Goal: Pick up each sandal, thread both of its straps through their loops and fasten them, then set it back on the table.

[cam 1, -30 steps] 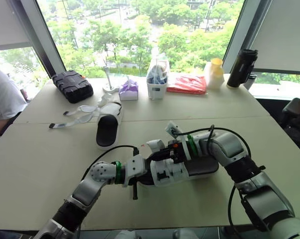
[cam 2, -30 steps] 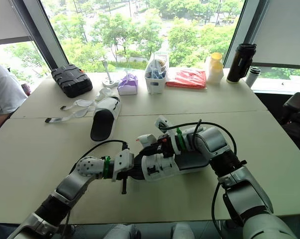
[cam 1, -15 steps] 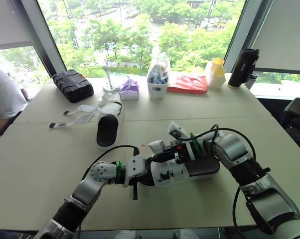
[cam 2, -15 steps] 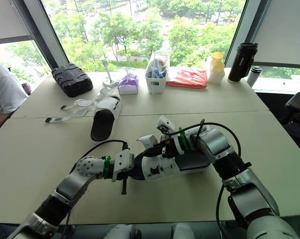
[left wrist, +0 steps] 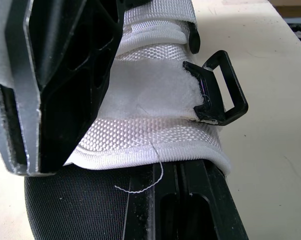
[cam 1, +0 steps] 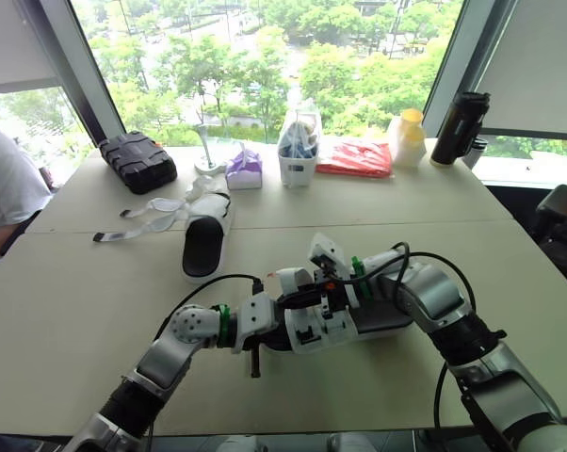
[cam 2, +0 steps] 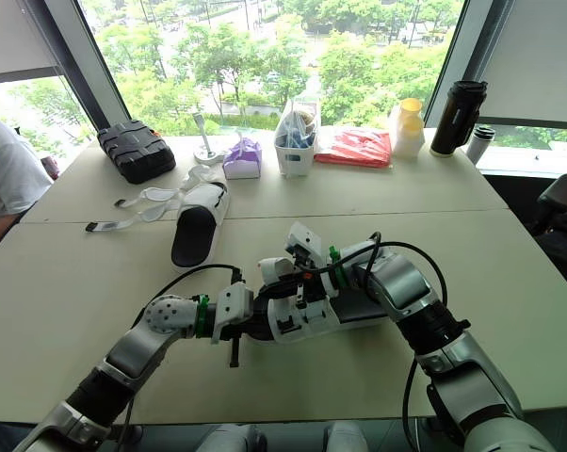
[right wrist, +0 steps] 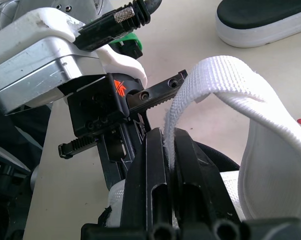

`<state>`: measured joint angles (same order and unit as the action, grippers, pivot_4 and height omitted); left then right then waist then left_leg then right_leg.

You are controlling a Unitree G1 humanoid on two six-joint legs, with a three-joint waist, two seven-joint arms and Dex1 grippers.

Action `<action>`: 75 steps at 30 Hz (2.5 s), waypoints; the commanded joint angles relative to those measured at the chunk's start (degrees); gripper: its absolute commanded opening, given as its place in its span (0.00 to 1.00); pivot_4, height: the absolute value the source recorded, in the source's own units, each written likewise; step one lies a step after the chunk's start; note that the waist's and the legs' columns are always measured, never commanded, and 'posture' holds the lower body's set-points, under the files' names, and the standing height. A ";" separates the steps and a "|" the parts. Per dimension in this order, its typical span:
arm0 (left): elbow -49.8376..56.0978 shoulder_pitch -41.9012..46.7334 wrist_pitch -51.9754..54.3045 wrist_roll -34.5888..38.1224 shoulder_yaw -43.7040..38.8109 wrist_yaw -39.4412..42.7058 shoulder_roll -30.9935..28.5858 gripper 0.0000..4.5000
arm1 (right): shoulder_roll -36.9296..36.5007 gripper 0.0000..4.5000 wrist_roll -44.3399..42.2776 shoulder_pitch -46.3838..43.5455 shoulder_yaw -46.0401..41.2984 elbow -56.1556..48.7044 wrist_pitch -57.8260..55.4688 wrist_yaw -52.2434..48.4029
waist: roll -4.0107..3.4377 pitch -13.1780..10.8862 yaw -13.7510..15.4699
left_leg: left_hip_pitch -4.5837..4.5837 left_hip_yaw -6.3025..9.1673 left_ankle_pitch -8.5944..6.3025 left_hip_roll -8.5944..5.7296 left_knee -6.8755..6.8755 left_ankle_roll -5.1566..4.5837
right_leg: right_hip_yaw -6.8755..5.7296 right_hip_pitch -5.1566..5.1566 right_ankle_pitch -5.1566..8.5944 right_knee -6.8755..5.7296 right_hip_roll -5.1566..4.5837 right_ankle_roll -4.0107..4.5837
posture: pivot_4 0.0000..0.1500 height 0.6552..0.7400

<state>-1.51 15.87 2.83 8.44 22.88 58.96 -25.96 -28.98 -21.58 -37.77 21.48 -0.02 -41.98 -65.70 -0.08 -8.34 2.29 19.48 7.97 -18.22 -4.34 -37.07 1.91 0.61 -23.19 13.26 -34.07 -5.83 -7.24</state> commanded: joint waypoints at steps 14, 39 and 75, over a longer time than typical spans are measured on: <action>-8.27 -2.90 3.55 -6.24 4.23 -0.62 -1.49 0.00 | -2.27 0.01 -0.41 2.40 -2.15 -5.22 1.94 -1.30 | 0.01 -0.04 0.04 | 0.01 0.00 0.00 0.00 0.02 0.00 | 0.00 0.00 0.02 0.04 -0.01 0.01 | 1.00 1.00; -8.40 -2.86 3.40 -6.35 4.27 -0.51 -1.48 0.00 | -7.11 0.01 3.69 8.61 2.04 -12.90 10.23 -4.25 | 0.03 -0.13 0.08 | 0.04 0.01 -0.01 0.00 0.05 0.01 | -0.01 0.00 0.06 0.08 -0.02 -0.04 | 1.00 1.00; -9.75 -2.56 2.26 -6.50 4.43 -0.61 -1.55 0.00 | -30.07 1.00 -10.68 13.08 -16.17 -29.25 -2.43 -13.20 | 0.16 -0.39 0.48 | 0.32 0.04 -0.11 0.06 0.08 -0.03 | -0.21 -0.04 0.07 0.51 -0.06 -0.06 | 1.00 1.00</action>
<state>-1.83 16.25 1.37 8.44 23.51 59.37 -25.72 -57.86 -28.84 -25.36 7.72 -26.12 -42.41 -78.53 0.08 -8.73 2.77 19.81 8.00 -18.37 -4.26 -36.99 1.97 0.37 -23.23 13.33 -33.51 -5.89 -7.31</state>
